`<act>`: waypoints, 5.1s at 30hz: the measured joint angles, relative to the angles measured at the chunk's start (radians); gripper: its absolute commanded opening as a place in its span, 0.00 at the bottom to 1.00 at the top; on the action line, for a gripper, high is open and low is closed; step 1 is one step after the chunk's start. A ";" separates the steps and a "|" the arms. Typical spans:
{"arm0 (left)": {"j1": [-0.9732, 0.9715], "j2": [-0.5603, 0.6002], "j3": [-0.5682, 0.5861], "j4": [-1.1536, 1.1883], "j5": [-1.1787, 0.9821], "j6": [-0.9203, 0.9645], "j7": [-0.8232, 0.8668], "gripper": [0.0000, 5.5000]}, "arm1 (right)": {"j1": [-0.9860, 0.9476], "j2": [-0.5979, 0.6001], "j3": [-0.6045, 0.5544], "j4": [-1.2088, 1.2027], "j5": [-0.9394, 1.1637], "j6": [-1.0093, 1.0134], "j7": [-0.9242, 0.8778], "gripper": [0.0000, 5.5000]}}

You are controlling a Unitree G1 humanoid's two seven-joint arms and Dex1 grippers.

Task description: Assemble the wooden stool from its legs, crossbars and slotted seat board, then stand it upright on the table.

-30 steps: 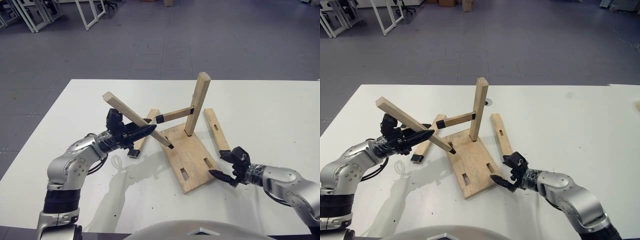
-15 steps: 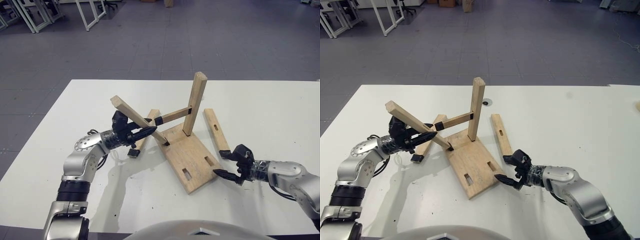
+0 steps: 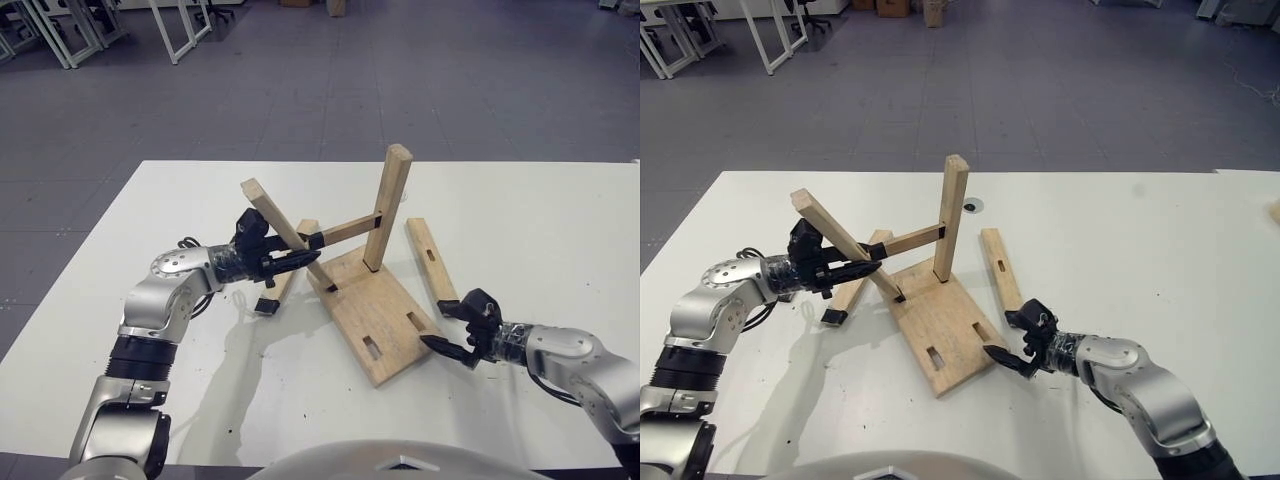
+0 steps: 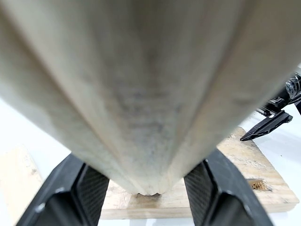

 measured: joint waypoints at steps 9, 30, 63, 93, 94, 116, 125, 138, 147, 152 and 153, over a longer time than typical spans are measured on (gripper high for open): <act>-0.051 0.002 -0.049 0.116 0.001 -0.081 -0.040 0.38 | -0.023 0.014 0.023 0.001 -0.010 0.007 -0.002 0.75; -0.178 0.028 -0.158 0.225 0.002 -0.103 -0.086 0.38 | -0.058 0.060 0.059 0.020 -0.033 -0.004 -0.014 0.75; -0.234 -0.010 -0.280 0.404 0.016 -0.413 -0.132 0.38 | -0.635 0.448 -0.170 0.642 -0.083 -0.117 -0.414 0.75; -0.358 -0.084 -0.334 0.606 0.016 -0.553 -0.207 0.38 | -0.328 0.027 0.073 0.242 -0.109 -0.032 0.229 0.75; -0.375 -0.099 -0.338 0.638 0.017 -0.570 -0.207 0.38 | -0.308 0.004 0.086 0.208 -0.108 -0.032 0.271 0.75; -0.420 -0.142 -0.321 0.907 0.419 -1.003 -0.266 0.79 | -0.206 -0.012 0.167 0.071 -0.145 -0.086 0.317 0.75; -0.246 -0.039 -0.078 0.504 0.362 -0.746 -0.032 0.79 | -0.181 -0.031 -0.054 0.114 -0.146 -0.060 0.230 0.75; 0.090 -0.223 0.224 -0.422 0.263 0.183 0.746 0.79 | 0.071 -0.165 -0.039 0.091 -0.353 -0.274 0.210 0.75; -0.101 -0.259 0.287 -0.437 0.203 0.341 0.849 0.79 | 0.042 -0.082 0.035 0.025 -0.344 -0.211 0.202 0.75; -0.299 -0.267 0.391 -0.412 0.070 0.482 0.873 0.79 | 0.015 -0.123 -0.057 0.019 -0.299 -0.149 0.242 0.75; -0.344 -0.270 0.394 -0.413 0.036 0.519 0.874 0.79 | -0.020 -0.122 -0.084 -0.008 -0.266 -0.124 0.245 0.75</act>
